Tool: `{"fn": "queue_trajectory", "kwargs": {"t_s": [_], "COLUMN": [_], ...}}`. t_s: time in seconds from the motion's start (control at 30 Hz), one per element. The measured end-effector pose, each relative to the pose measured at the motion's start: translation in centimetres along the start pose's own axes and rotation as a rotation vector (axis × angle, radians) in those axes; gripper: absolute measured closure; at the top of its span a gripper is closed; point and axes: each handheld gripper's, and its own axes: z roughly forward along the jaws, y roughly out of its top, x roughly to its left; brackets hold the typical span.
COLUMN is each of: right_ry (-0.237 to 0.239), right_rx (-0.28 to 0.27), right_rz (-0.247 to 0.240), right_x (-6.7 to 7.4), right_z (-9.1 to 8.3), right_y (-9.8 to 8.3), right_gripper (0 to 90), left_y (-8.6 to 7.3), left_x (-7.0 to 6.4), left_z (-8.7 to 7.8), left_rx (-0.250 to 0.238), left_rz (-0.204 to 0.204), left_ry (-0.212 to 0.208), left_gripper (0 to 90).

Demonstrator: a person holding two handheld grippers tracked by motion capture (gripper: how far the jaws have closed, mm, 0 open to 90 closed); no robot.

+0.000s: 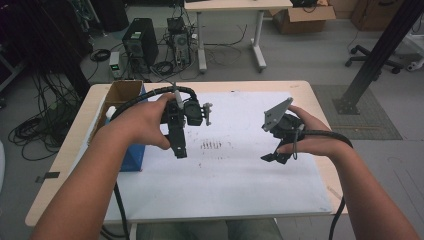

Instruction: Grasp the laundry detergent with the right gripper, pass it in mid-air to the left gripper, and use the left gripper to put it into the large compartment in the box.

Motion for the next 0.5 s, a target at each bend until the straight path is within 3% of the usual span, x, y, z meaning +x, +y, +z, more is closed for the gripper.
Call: {"fn": "queue_trajectory", "kwargs": {"t_s": [0.17, 0.5], "right_ry": [0.035, 0.046], "right_rx": [0.048, 0.078], "right_rz": [-0.018, 0.000], "right_x": [-0.4, -0.8], "right_z": [0.3, 0.4], "right_y": [-0.2, -1.1], "right_gripper": [3.0, 3.2], "left_y": [0.3, -0.2], "left_x": [0.2, 0.9], "left_z": [1.0, 1.2], "left_rx": [0.059, 0.047], "left_rz": [0.031, 0.015], "left_ry": [-0.006, -0.001], "left_gripper": [0.2, 0.2]}}
